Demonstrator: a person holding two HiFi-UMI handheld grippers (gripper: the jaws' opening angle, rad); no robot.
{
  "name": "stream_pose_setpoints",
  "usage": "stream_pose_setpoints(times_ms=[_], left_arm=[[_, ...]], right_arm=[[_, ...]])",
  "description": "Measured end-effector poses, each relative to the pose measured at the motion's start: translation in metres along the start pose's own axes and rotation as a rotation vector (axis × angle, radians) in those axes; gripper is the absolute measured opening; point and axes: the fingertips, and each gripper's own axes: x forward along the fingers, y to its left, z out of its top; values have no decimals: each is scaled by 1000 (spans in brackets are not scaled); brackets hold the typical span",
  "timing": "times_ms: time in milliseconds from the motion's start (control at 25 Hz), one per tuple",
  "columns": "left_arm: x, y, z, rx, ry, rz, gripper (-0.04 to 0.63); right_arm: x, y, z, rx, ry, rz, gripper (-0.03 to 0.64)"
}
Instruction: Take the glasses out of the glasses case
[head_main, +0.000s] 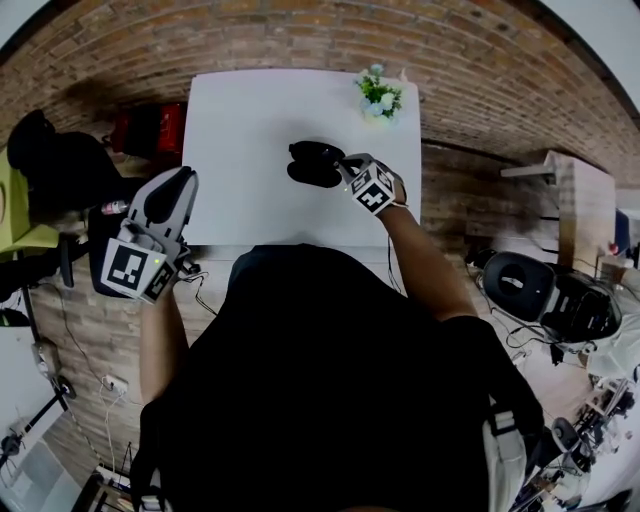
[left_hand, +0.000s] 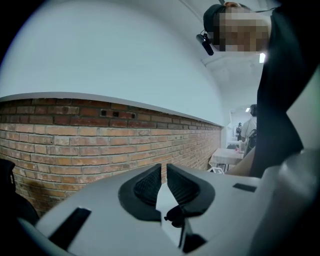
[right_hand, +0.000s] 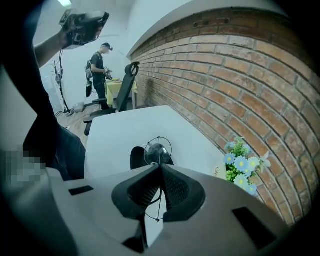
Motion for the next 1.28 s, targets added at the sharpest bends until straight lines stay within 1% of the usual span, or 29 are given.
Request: stream_pose_setpoints(times_ms=[160,480,760,1080,1200,1280], left_arm=[[-6,-14,2,2,-7,-10,41],[-21,-30,-1,3,-14,-27,41],[-27,-55,4,25,-29,-57,41],[-39,-76,4,37,-33,-68,41],[-47,-82,-3,33,-9,-71,41],[-49,-86,-4,34,-20,-75,41]], right_arm=[[-18,4,5,1,-24,-17,23],[-63,9,31,17,-112,-66,23],[-102,14,46,20,-180,-104,23],[-137,23,48,55,-240,-129,23],[-150,28,50,66,-259,-137,23],[-158,31,50,73,-271,-141,23]])
